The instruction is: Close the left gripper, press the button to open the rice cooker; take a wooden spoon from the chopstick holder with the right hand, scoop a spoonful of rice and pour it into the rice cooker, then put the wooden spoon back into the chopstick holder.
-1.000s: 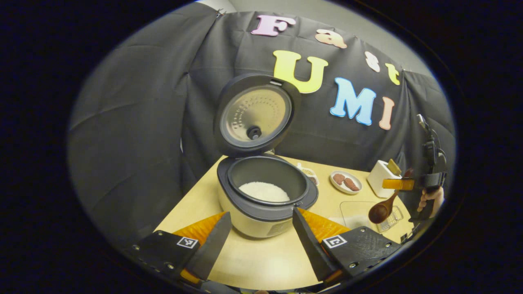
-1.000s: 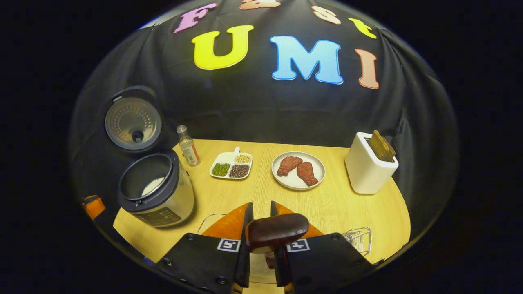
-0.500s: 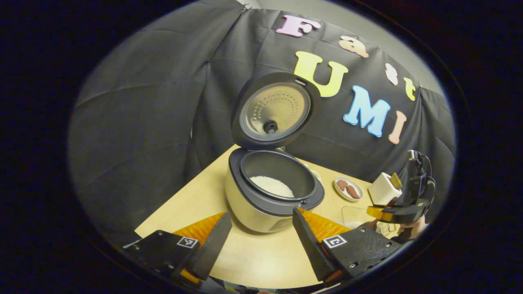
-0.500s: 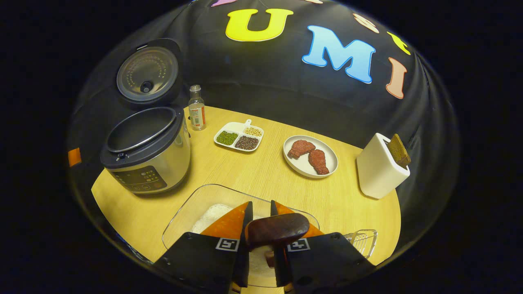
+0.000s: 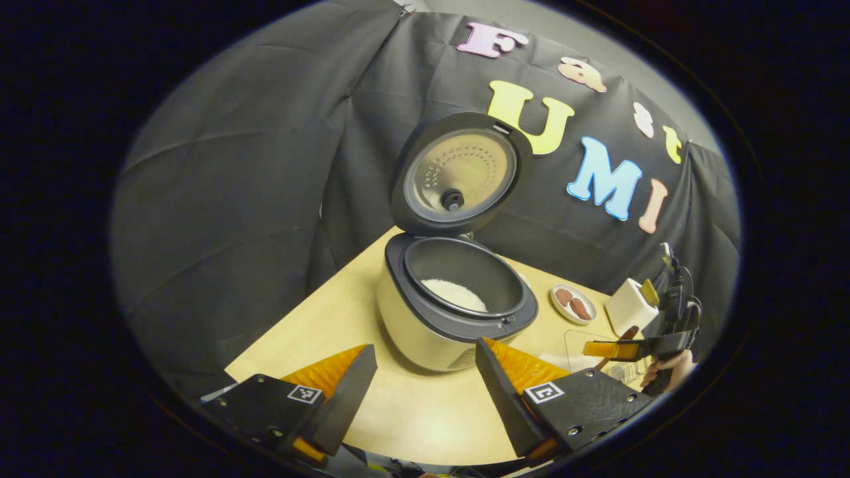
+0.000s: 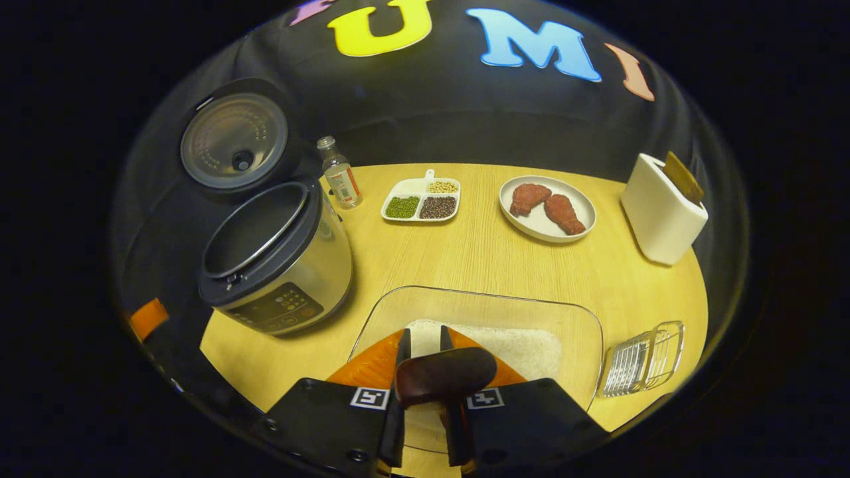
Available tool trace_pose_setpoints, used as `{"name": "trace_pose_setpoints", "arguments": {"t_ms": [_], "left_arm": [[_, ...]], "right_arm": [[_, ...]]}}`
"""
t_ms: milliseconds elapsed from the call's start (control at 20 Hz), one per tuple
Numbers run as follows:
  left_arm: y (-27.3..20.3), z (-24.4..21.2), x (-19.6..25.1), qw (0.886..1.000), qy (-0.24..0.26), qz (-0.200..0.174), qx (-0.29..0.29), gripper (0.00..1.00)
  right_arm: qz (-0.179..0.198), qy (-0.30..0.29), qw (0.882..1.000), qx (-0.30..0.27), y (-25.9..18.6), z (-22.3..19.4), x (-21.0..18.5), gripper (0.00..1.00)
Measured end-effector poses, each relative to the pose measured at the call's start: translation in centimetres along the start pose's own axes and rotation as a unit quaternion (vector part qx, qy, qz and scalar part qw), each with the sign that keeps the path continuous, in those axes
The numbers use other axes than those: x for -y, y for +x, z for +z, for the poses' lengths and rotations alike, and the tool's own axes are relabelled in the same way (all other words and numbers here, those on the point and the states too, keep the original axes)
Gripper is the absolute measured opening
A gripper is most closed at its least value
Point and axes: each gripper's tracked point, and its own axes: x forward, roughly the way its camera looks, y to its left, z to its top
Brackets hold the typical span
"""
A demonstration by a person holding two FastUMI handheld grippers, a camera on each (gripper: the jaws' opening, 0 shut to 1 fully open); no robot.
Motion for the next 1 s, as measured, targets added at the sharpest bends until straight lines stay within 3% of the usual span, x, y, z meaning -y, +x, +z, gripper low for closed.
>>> {"name": "trace_pose_setpoints", "arguments": {"t_ms": [350,700,1000], "left_arm": [[-0.5,0.1,0.6,1.000,0.010,0.003,-0.002,0.94],[-0.4,0.6,2.6,0.999,0.043,-0.010,0.006,0.94],[-0.6,1.4,3.4,0.998,0.056,-0.009,0.016,0.95]], "right_arm": [[0.020,0.148,0.989,0.005,-1.5,1.3,2.4,0.24],[0.004,0.184,0.981,0.053,-4.7,4.5,6.0,0.24],[0.010,0.252,0.963,0.091,-8.2,7.5,8.3,0.24]]}}
